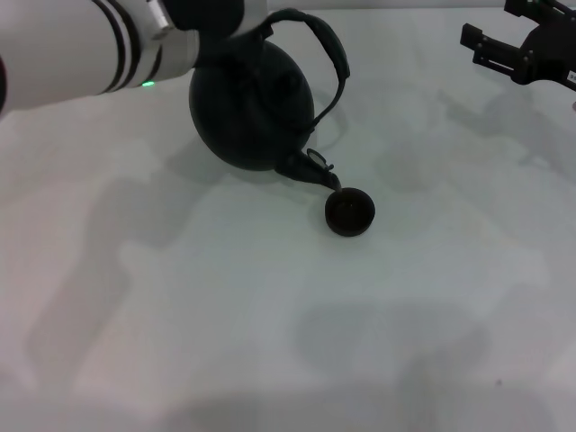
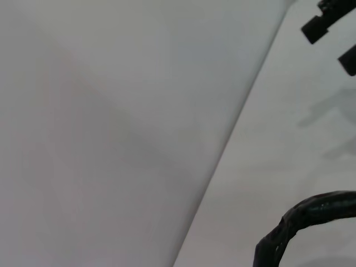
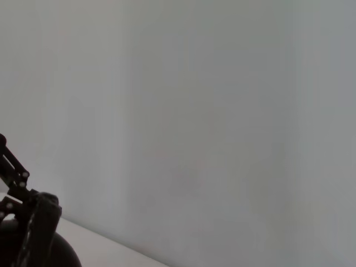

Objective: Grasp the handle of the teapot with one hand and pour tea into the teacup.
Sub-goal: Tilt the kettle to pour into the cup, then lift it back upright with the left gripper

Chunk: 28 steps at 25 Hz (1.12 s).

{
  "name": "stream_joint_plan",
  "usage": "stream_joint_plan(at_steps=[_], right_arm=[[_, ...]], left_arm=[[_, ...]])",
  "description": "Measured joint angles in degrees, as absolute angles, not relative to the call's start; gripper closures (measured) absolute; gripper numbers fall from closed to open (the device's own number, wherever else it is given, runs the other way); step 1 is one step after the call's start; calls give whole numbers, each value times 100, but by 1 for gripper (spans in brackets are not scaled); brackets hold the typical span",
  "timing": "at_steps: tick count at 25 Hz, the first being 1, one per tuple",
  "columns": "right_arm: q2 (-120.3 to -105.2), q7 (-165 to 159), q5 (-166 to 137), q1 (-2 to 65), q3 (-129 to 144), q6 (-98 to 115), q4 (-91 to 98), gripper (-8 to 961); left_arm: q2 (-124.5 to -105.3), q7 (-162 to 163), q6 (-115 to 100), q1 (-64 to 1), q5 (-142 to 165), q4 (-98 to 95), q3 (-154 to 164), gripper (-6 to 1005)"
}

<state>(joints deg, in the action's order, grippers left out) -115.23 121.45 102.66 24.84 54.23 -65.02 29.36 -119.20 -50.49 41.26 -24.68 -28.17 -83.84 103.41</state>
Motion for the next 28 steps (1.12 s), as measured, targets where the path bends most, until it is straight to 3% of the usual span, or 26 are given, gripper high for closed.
stream_joint_plan(at_steps=[28], right_arm=[[-11522,12191,10275,2633,5423,-6227,2820,96]], left_arm=[[-11928,-4431,4303,-2893,-1930,-8396,10839,906]])
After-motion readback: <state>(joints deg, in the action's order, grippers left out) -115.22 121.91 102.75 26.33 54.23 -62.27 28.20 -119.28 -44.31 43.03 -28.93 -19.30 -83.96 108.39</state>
